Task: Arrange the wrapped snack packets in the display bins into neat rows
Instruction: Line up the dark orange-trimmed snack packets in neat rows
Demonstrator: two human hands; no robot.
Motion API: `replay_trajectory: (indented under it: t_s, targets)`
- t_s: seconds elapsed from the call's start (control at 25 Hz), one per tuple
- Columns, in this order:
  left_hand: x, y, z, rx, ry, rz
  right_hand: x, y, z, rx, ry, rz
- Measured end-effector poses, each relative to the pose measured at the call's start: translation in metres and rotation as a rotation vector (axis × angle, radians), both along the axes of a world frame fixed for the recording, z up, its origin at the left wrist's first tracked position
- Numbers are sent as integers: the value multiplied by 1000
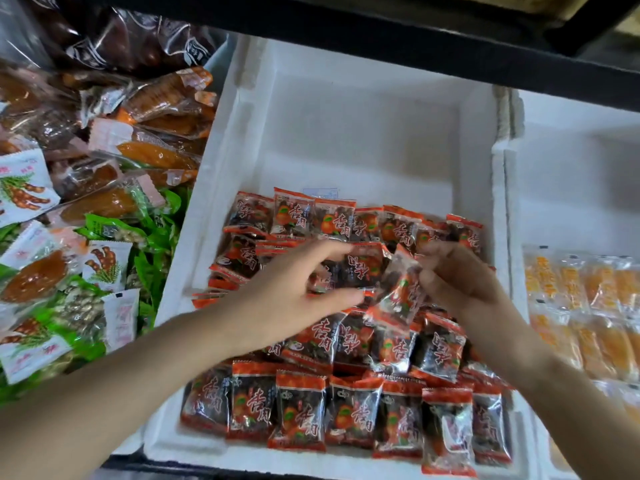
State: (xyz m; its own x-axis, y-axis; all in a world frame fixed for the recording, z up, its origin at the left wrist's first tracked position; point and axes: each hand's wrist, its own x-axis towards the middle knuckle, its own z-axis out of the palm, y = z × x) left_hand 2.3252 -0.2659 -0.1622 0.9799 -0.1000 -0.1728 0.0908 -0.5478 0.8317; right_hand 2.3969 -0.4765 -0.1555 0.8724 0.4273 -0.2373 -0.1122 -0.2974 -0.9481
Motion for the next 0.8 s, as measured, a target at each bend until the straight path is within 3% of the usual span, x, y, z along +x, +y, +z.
replay_trajectory:
  t_s: [0.08,0.16,0.24,0.36,0.52,0.68,0.8]
  targets:
    - [-6,-23,2,-185,106,6,-17,1,3,89,89,-8]
    - [-11,-37,0,-165,77,34,-27,-1,7,171,208,-64]
    - [-21,-46,-3,-173,48,121,-35,-3,7,50,253,-16]
    - [-49,-64,-6,-231,37,245,-56,-3,3,-208,137,101]
    - [-105,-77,-27,-174,128,362,-91,4,-12,-260,94,129]
    - [-142,-55,-40,4,133,405,-112,23,-31,-310,108,165]
    - [-161,-31,-38,69,45,531,-120,56,-34,-310,-51,236]
